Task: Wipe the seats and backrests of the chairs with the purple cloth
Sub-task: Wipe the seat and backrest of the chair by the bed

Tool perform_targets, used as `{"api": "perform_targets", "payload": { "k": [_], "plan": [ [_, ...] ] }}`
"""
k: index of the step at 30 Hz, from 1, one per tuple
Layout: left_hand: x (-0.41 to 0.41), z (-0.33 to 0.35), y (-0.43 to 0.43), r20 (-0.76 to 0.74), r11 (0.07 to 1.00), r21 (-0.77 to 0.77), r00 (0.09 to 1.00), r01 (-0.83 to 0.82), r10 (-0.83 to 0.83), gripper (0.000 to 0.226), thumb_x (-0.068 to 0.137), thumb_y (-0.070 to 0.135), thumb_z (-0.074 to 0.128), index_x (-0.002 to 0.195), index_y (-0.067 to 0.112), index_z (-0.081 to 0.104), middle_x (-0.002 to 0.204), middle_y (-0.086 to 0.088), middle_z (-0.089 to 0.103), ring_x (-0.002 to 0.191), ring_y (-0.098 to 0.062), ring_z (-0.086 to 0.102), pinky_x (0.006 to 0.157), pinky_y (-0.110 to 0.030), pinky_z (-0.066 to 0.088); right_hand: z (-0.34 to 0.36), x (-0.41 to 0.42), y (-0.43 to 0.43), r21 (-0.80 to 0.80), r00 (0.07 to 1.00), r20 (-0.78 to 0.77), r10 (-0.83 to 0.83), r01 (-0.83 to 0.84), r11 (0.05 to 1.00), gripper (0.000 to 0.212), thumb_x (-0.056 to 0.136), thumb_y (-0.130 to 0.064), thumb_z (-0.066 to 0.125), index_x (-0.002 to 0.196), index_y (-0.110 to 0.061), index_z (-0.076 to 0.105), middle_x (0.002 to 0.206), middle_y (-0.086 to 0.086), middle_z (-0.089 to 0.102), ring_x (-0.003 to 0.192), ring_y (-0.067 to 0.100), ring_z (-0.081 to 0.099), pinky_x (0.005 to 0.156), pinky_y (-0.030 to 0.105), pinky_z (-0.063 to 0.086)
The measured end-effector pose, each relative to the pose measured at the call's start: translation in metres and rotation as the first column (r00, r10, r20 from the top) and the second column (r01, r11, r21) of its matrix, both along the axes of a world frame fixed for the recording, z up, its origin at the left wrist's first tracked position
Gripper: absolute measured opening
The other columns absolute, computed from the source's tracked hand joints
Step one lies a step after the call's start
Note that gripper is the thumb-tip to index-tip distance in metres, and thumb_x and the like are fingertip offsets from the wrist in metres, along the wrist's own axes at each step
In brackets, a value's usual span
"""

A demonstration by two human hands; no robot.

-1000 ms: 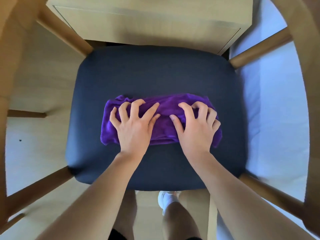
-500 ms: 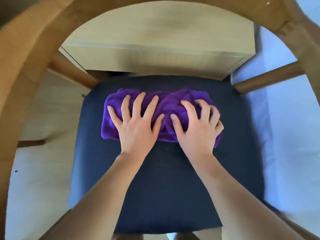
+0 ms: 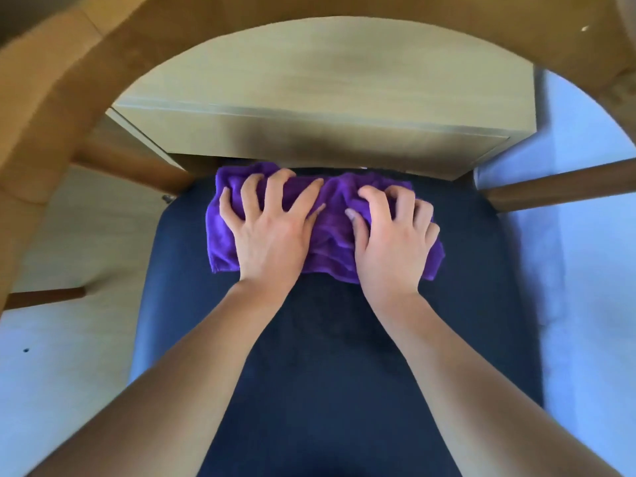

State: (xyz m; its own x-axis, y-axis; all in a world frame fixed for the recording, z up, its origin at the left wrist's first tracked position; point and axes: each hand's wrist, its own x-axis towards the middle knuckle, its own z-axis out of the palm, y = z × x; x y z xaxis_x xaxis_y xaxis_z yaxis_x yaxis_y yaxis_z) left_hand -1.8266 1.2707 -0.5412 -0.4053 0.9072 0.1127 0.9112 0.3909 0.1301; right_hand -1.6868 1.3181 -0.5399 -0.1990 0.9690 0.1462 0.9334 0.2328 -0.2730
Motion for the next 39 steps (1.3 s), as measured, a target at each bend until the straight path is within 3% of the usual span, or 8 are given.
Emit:
{"api": "perform_targets", "payload": {
  "k": [8,13,20,26,31,35,39],
  "plan": [
    [-0.03,0.0,0.052,0.074,0.99,-0.141,0.997,-0.013,0.024,0.043,0.099,0.058,0.035,0.125,0.036,0.06,0.126,-0.001,0.059,0.116,-0.037,0.05,0.099,-0.056,0.034,-0.002,-0.019,0.044,-0.051,0.998,0.06,0.003,0.0,0.999,0.041,0.096,-0.06,0.039,0.127,-0.04,0.056,0.131,-0.011,0.056,0.125,0.028,0.042,0.092,0.045,0.028],
    [-0.011,-0.001,0.024,0.007,0.997,-0.062,0.999,-0.036,0.037,0.04,0.103,0.05,0.035,0.13,0.033,0.06,0.132,-0.004,0.058,0.122,-0.034,0.05,0.102,-0.057,0.034,0.002,-0.014,0.028,-0.08,1.0,0.01,0.02,-0.019,0.997,0.034,0.098,-0.053,0.046,0.123,-0.035,0.06,0.127,-0.008,0.057,0.117,0.03,0.045,0.085,0.046,0.033],
    [0.019,0.0,-0.044,0.032,1.0,-0.016,0.999,-0.024,0.025,0.032,0.1,0.042,0.045,0.126,0.03,0.06,0.129,-0.005,0.054,0.117,-0.032,0.048,0.099,-0.057,0.035,0.001,0.006,-0.035,-0.037,0.998,0.024,0.05,-0.049,0.998,0.026,0.094,-0.041,0.06,0.114,-0.025,0.063,0.114,0.0,0.06,0.099,0.031,0.05,0.08,0.047,0.038],
    [0.002,-0.004,-0.026,-0.004,0.999,0.006,0.999,-0.035,0.035,0.029,0.098,0.04,0.052,0.124,0.032,0.061,0.124,-0.007,0.056,0.115,-0.035,0.051,0.107,-0.061,0.031,0.0,-0.02,-0.028,0.007,1.0,0.017,-0.02,0.02,1.0,0.023,0.095,-0.033,0.061,0.112,-0.018,0.065,0.11,0.007,0.061,0.098,0.037,0.054,0.081,0.05,0.041],
    [-0.039,0.002,0.0,0.009,0.997,-0.011,0.997,-0.08,0.08,0.035,0.101,0.043,0.044,0.129,0.03,0.061,0.125,-0.01,0.058,0.114,-0.038,0.052,0.105,-0.056,0.036,0.003,-0.055,0.001,-0.006,0.999,-0.012,0.04,-0.04,0.999,0.026,0.096,-0.037,0.057,0.116,-0.022,0.065,0.115,0.005,0.061,0.103,0.035,0.053,0.087,0.049,0.038],
    [-0.072,0.008,0.019,0.144,0.978,-0.094,0.969,-0.188,0.2,0.036,0.101,0.041,0.044,0.129,0.024,0.059,0.126,-0.01,0.056,0.116,-0.037,0.049,0.094,-0.047,0.04,0.005,-0.097,0.03,-0.116,0.979,0.007,0.202,-0.2,0.973,0.031,0.099,-0.045,0.044,0.12,-0.028,0.061,0.122,-0.002,0.059,0.113,0.032,0.046,0.09,0.046,0.03],
    [-0.065,0.011,0.027,0.173,0.965,-0.138,0.954,-0.222,0.245,0.034,0.1,0.04,0.043,0.125,0.025,0.06,0.123,-0.008,0.057,0.117,-0.035,0.047,0.097,-0.047,0.036,0.002,-0.098,0.043,-0.14,0.971,0.056,0.233,-0.223,0.965,0.032,0.102,-0.047,0.038,0.12,-0.031,0.059,0.119,-0.005,0.059,0.112,0.03,0.046,0.087,0.043,0.028]
  ]
}}
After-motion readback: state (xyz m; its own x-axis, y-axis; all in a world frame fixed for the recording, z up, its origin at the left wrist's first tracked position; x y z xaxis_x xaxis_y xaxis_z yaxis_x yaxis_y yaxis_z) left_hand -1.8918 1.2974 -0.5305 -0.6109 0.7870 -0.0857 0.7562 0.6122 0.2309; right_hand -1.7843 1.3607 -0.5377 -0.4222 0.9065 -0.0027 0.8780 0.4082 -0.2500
